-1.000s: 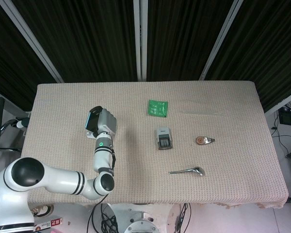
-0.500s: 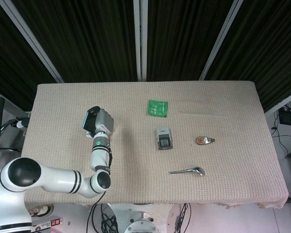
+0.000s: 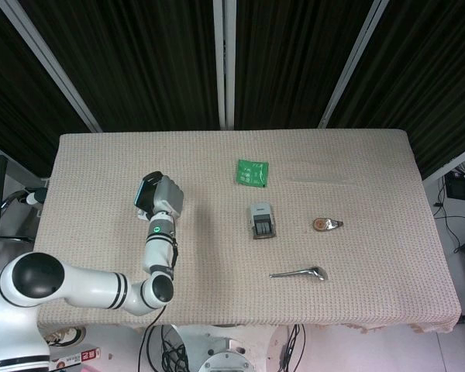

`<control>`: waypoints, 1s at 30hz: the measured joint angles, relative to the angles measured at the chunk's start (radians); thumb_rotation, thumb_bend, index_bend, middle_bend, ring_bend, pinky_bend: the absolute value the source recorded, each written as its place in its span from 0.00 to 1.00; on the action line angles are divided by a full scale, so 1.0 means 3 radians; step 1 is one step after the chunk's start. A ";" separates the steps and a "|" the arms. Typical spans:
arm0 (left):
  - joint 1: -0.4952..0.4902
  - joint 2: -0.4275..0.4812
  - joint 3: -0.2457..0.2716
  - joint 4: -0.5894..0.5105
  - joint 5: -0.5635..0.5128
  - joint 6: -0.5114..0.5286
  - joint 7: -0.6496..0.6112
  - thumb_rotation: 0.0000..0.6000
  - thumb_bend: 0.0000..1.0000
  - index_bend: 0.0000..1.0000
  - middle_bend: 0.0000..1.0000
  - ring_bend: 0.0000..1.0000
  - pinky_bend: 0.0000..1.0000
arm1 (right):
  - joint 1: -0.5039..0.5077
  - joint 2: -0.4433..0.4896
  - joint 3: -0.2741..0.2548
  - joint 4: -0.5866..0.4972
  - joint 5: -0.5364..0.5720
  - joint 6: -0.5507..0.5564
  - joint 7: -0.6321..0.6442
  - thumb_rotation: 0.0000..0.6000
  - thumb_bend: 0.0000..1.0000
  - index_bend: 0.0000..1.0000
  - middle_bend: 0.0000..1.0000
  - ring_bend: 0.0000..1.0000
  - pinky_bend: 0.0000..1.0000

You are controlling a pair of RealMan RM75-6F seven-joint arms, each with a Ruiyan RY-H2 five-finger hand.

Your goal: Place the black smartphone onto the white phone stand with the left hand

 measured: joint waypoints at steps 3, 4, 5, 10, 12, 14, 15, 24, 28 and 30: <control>0.0004 -0.0005 0.0022 0.0007 0.0017 -0.0040 -0.0014 1.00 0.33 0.65 0.63 0.54 0.46 | -0.0001 0.0014 0.0006 -0.0022 0.0002 0.0007 -0.0014 1.00 0.32 0.00 0.00 0.00 0.00; 0.0003 -0.0007 0.0036 0.0010 0.0016 -0.0048 -0.0008 1.00 0.33 0.65 0.63 0.54 0.46 | 0.0000 0.0017 0.0005 -0.0028 0.0000 0.0006 -0.0020 1.00 0.32 0.00 0.00 0.00 0.00; 0.0003 -0.0008 0.0044 0.0014 0.0015 -0.0056 -0.0006 1.00 0.33 0.65 0.63 0.53 0.46 | 0.0001 0.0017 0.0004 -0.0031 -0.0002 0.0004 -0.0025 1.00 0.32 0.00 0.00 0.00 0.00; 0.0010 -0.0002 0.0068 0.0027 0.0003 -0.0091 -0.0021 1.00 0.33 0.64 0.63 0.53 0.46 | 0.0011 0.0013 -0.0002 -0.0039 0.0000 -0.0028 -0.0040 1.00 0.32 0.00 0.00 0.00 0.00; 0.0011 0.0008 0.0071 0.0026 0.0000 -0.0090 -0.0028 1.00 0.33 0.64 0.63 0.53 0.46 | 0.0013 0.0017 0.0000 -0.0045 0.0000 -0.0030 -0.0046 1.00 0.32 0.00 0.00 0.00 0.00; 0.0010 0.0021 0.0083 0.0021 0.0013 -0.0101 -0.0027 1.00 0.33 0.64 0.62 0.53 0.45 | 0.0014 0.0020 0.0000 -0.0050 0.0000 -0.0030 -0.0051 1.00 0.32 0.00 0.00 0.00 0.00; 0.0010 0.0027 0.0088 0.0017 0.0022 -0.0111 -0.0029 1.00 0.33 0.65 0.62 0.53 0.45 | 0.0015 0.0022 0.0002 -0.0056 0.0001 -0.0029 -0.0054 1.00 0.32 0.00 0.00 0.00 0.00; 0.0012 0.0056 0.0141 -0.0020 0.0057 -0.0203 -0.0086 1.00 0.33 0.58 0.57 0.46 0.42 | 0.0021 0.0028 0.0001 -0.0094 0.0007 -0.0044 -0.0090 1.00 0.32 0.00 0.00 0.00 0.00; 0.0018 0.0074 0.0156 -0.0024 0.0118 -0.0255 -0.0139 1.00 0.33 0.39 0.38 0.30 0.35 | 0.0015 0.0033 0.0005 -0.0100 0.0023 -0.0043 -0.0096 1.00 0.32 0.00 0.00 0.00 0.00; 0.0026 0.0092 0.0171 -0.0031 0.0195 -0.0299 -0.0185 1.00 0.33 0.29 0.25 0.21 0.31 | 0.0013 0.0036 0.0008 -0.0100 0.0032 -0.0045 -0.0097 1.00 0.32 0.00 0.00 0.00 0.00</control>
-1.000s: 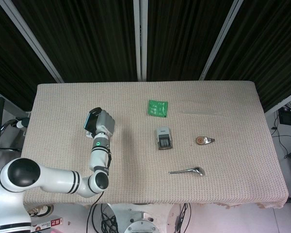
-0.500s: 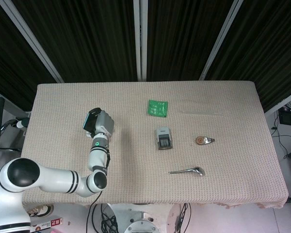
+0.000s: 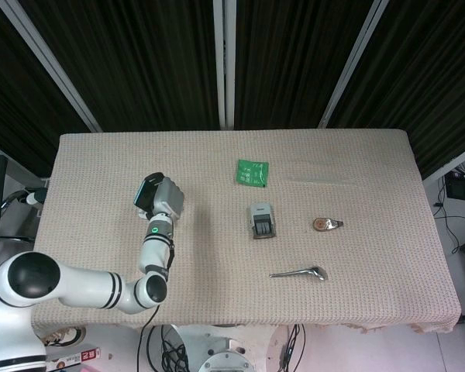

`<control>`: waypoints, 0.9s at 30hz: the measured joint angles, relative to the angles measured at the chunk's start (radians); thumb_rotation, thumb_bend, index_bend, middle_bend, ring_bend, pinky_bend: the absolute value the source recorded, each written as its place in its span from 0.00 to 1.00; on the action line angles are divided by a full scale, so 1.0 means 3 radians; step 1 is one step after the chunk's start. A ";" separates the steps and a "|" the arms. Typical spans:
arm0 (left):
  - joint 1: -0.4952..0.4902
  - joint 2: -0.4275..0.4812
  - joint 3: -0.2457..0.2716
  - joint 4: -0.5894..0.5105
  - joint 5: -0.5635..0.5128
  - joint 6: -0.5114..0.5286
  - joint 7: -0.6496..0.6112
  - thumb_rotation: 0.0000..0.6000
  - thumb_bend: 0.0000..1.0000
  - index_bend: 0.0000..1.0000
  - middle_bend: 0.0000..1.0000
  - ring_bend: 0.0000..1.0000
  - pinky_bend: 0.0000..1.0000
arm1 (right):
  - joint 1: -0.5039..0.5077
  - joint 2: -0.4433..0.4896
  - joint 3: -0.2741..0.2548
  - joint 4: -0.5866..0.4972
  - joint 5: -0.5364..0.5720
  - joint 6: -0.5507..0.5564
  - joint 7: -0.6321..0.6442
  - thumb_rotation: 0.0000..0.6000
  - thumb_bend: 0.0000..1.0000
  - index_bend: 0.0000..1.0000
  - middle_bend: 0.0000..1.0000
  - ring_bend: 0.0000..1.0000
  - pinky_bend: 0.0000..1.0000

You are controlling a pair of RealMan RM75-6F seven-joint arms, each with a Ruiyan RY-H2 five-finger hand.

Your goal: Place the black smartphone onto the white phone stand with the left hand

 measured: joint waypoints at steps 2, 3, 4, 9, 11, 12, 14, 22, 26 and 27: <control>0.0012 0.0029 0.0025 -0.0014 0.0116 -0.0065 -0.0063 1.00 0.33 0.19 0.18 0.16 0.29 | 0.0000 0.0004 0.0004 -0.0004 0.0006 -0.0001 -0.0002 1.00 0.32 0.00 0.00 0.00 0.00; 0.0016 0.0044 0.0035 -0.0022 0.0161 -0.0094 -0.0097 1.00 0.33 0.15 0.15 0.15 0.28 | 0.0000 0.0006 0.0005 -0.0008 0.0008 -0.0001 -0.0005 1.00 0.32 0.00 0.00 0.00 0.00; 0.0023 0.0064 0.0051 -0.0035 0.0206 -0.0126 -0.0155 1.00 0.33 0.11 0.13 0.13 0.27 | -0.0001 0.0007 0.0005 -0.0011 0.0007 0.0000 -0.0007 1.00 0.32 0.00 0.00 0.00 0.00; 0.0015 0.0083 0.0077 -0.0055 0.0167 -0.0136 -0.0217 1.00 0.30 0.05 0.11 0.12 0.26 | -0.0004 0.0007 0.0002 -0.0013 0.0001 0.0006 -0.0013 1.00 0.32 0.00 0.00 0.00 0.00; 0.0013 0.0086 0.0085 -0.0057 0.0147 -0.0133 -0.0248 1.00 0.29 0.04 0.10 0.11 0.26 | -0.0006 0.0006 0.0001 -0.0008 0.0008 0.0001 -0.0009 1.00 0.32 0.00 0.00 0.00 0.00; 0.0012 0.0090 0.0089 -0.0058 0.0138 -0.0131 -0.0261 1.00 0.28 0.04 0.09 0.11 0.26 | -0.0007 0.0003 0.0002 -0.0003 0.0013 -0.0002 -0.0006 1.00 0.32 0.00 0.00 0.00 0.00; 0.0009 0.0101 0.0106 -0.0064 0.0125 -0.0128 -0.0278 1.00 0.27 0.03 0.08 0.10 0.25 | -0.0009 0.0001 0.0002 0.0003 0.0016 -0.0003 0.0000 1.00 0.32 0.00 0.00 0.00 0.00; -0.0027 0.0139 0.0099 -0.0142 -0.0023 -0.0091 -0.0296 1.00 0.27 0.03 0.05 0.09 0.22 | -0.0006 0.0008 0.0005 -0.0016 0.0002 0.0011 -0.0016 1.00 0.32 0.00 0.00 0.00 0.00; -0.0056 0.0161 0.0091 -0.0187 -0.0126 -0.0064 -0.0284 1.00 0.26 0.03 0.03 0.08 0.21 | -0.0008 0.0014 0.0005 -0.0036 0.0000 0.0016 -0.0034 1.00 0.32 0.00 0.00 0.00 0.00; -0.0059 0.0167 0.0090 -0.0195 -0.0145 -0.0059 -0.0283 1.00 0.26 0.03 0.02 0.08 0.21 | -0.0009 0.0016 0.0004 -0.0041 0.0000 0.0017 -0.0039 1.00 0.32 0.00 0.00 0.00 0.00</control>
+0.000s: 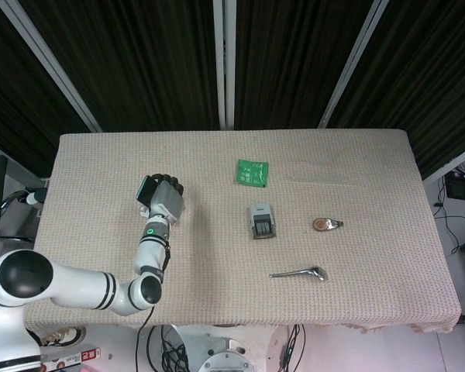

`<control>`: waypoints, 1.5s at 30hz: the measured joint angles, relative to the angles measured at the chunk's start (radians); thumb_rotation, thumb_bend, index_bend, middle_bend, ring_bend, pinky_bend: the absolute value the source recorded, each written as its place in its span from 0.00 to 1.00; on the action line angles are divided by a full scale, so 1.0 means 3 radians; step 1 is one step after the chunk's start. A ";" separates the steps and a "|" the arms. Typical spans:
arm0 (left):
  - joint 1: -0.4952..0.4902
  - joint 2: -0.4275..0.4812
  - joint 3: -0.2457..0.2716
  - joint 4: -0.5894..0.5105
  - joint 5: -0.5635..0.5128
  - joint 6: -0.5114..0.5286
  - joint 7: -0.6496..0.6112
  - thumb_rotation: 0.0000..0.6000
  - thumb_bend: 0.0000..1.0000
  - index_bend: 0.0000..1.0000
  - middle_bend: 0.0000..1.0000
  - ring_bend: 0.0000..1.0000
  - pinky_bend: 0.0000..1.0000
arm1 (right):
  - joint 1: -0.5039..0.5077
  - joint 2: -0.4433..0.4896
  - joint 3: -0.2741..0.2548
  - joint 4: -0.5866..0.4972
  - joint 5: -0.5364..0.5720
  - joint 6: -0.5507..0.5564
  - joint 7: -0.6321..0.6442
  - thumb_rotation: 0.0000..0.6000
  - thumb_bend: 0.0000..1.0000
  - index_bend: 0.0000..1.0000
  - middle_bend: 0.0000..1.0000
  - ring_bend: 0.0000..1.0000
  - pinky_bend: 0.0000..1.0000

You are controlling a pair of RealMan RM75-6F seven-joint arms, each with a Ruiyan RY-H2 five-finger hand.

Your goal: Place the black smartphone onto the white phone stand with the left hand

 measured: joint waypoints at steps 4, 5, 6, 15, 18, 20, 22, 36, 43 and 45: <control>-0.0013 0.0041 -0.0018 -0.0064 -0.0114 0.0030 -0.0004 1.00 0.21 0.01 0.01 0.07 0.20 | -0.0007 0.0008 0.0002 -0.0014 0.0000 0.0019 -0.0009 1.00 0.32 0.00 0.00 0.00 0.00; -0.0014 0.0053 -0.0023 -0.0084 -0.0125 0.0039 -0.0015 1.00 0.20 0.01 0.01 0.07 0.20 | -0.0009 0.0011 0.0003 -0.0020 -0.0001 0.0026 -0.0010 1.00 0.32 0.00 0.00 0.00 0.00; -0.0014 0.0067 -0.0028 -0.0105 -0.0126 0.0047 -0.0030 1.00 0.19 0.01 0.01 0.07 0.20 | -0.0012 0.0015 0.0004 -0.0026 -0.0003 0.0035 -0.0013 1.00 0.32 0.00 0.00 0.00 0.00; 0.0021 0.0251 -0.0048 -0.0395 0.0049 0.0124 -0.0238 1.00 0.19 0.00 0.00 0.04 0.19 | -0.0024 0.0041 0.0000 -0.0087 -0.0024 0.0068 -0.0049 1.00 0.32 0.00 0.00 0.00 0.00; 0.0043 0.0317 -0.0066 -0.0473 0.0108 0.0115 -0.0342 1.00 0.18 0.00 0.00 0.03 0.18 | -0.0030 0.0050 -0.0001 -0.0112 -0.0039 0.0097 -0.0061 1.00 0.32 0.00 0.00 0.00 0.00; 0.0070 0.0382 -0.0093 -0.0558 0.0204 0.0112 -0.0459 1.00 0.15 0.00 0.00 0.02 0.18 | -0.0036 0.0059 -0.0002 -0.0125 -0.0043 0.0108 -0.0069 1.00 0.32 0.00 0.00 0.00 0.00; 0.0117 0.0466 -0.0116 -0.0678 0.0372 0.0127 -0.0610 1.00 0.11 0.00 0.00 0.02 0.17 | -0.0041 0.0066 -0.0002 -0.0133 -0.0041 0.0113 -0.0072 1.00 0.32 0.00 0.00 0.00 0.00; 0.1200 0.1154 0.0292 -0.1431 0.3115 0.0885 -0.2041 1.00 0.07 0.00 0.00 0.02 0.17 | -0.0001 0.0000 -0.0018 -0.0139 -0.0132 0.0120 -0.0108 1.00 0.32 0.00 0.00 0.00 0.00; 0.2318 0.1300 0.0902 -0.1056 0.4648 0.1566 -0.3245 1.00 0.07 0.00 0.00 0.02 0.17 | -0.0006 -0.0147 -0.0021 -0.0013 -0.0230 0.0245 -0.0054 1.00 0.32 0.00 0.00 0.00 0.00; 0.2629 0.1309 0.1037 -0.0853 0.4811 0.1707 -0.3597 0.94 0.06 0.00 0.00 0.02 0.17 | -0.0002 -0.0200 -0.0030 0.0035 -0.0275 0.0269 -0.0028 1.00 0.30 0.00 0.00 0.00 0.00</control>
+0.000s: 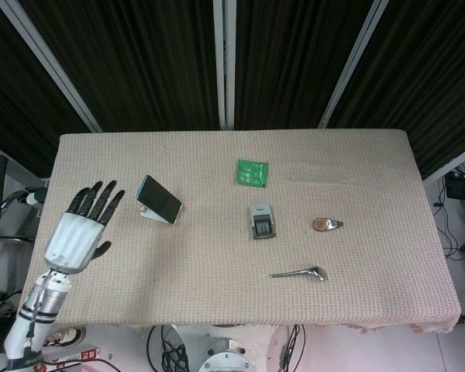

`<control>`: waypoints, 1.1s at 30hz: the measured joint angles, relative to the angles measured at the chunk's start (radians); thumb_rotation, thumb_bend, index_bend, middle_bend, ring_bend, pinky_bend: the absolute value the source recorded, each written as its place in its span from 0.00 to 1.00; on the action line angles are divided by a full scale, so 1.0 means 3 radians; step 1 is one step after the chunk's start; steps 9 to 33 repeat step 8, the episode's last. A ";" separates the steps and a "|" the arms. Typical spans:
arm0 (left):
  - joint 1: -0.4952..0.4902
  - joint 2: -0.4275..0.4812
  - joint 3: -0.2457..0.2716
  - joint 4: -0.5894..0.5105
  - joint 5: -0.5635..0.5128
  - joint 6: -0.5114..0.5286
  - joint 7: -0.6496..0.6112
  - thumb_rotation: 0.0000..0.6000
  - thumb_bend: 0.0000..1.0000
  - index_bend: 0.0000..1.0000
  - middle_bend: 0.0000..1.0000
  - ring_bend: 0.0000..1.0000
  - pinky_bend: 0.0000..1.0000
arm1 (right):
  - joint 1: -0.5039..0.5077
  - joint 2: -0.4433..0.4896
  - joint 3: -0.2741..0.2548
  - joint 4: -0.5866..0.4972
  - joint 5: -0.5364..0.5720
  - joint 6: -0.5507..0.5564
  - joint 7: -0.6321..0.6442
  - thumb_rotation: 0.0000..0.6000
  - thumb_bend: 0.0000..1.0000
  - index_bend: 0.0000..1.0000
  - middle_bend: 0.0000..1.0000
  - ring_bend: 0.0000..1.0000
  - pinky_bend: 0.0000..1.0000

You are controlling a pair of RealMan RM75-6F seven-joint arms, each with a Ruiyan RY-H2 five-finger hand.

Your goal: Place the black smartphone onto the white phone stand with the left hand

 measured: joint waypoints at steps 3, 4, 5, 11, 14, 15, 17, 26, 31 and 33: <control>0.0475 -0.0026 0.0161 0.0420 0.0131 0.0165 -0.0542 0.77 0.06 0.00 0.00 0.02 0.18 | 0.0010 -0.0075 -0.0027 0.0060 -0.0061 0.0010 0.0016 1.00 0.33 0.00 0.00 0.00 0.00; 0.0628 -0.0051 0.0202 0.0597 0.0154 0.0200 -0.0742 0.73 0.06 0.00 0.00 0.02 0.18 | 0.0016 -0.0098 -0.0035 0.0070 -0.0074 0.0005 0.0010 1.00 0.36 0.00 0.00 0.00 0.00; 0.0729 -0.0074 0.0225 0.0728 0.0162 0.0214 -0.0888 0.70 0.06 0.00 0.00 0.02 0.18 | 0.0026 -0.0116 -0.0042 0.0077 -0.0084 -0.0006 -0.0003 1.00 0.38 0.00 0.00 0.00 0.00; 0.1008 -0.0170 0.0262 0.1118 0.0170 0.0225 -0.1326 0.64 0.06 0.00 0.00 0.02 0.18 | 0.0077 -0.0162 -0.0057 0.0077 -0.0123 -0.0065 -0.0060 1.00 0.38 0.00 0.00 0.00 0.00; 0.1008 -0.0170 0.0262 0.1118 0.0170 0.0225 -0.1326 0.64 0.06 0.00 0.00 0.02 0.18 | 0.0077 -0.0162 -0.0057 0.0077 -0.0123 -0.0065 -0.0060 1.00 0.38 0.00 0.00 0.00 0.00; 0.1008 -0.0170 0.0262 0.1118 0.0170 0.0225 -0.1326 0.64 0.06 0.00 0.00 0.02 0.18 | 0.0077 -0.0162 -0.0057 0.0077 -0.0123 -0.0065 -0.0060 1.00 0.38 0.00 0.00 0.00 0.00; 0.1008 -0.0170 0.0262 0.1118 0.0170 0.0225 -0.1326 0.64 0.06 0.00 0.00 0.02 0.18 | 0.0077 -0.0162 -0.0057 0.0077 -0.0123 -0.0065 -0.0060 1.00 0.38 0.00 0.00 0.00 0.00; 0.1008 -0.0170 0.0262 0.1118 0.0170 0.0225 -0.1326 0.64 0.06 0.00 0.00 0.02 0.18 | 0.0077 -0.0162 -0.0057 0.0077 -0.0123 -0.0065 -0.0060 1.00 0.38 0.00 0.00 0.00 0.00; 0.1008 -0.0170 0.0262 0.1118 0.0170 0.0225 -0.1326 0.64 0.06 0.00 0.00 0.02 0.18 | 0.0077 -0.0162 -0.0057 0.0077 -0.0123 -0.0065 -0.0060 1.00 0.38 0.00 0.00 0.00 0.00; 0.1008 -0.0170 0.0262 0.1118 0.0170 0.0225 -0.1326 0.64 0.06 0.00 0.00 0.02 0.18 | 0.0077 -0.0162 -0.0057 0.0077 -0.0123 -0.0065 -0.0060 1.00 0.38 0.00 0.00 0.00 0.00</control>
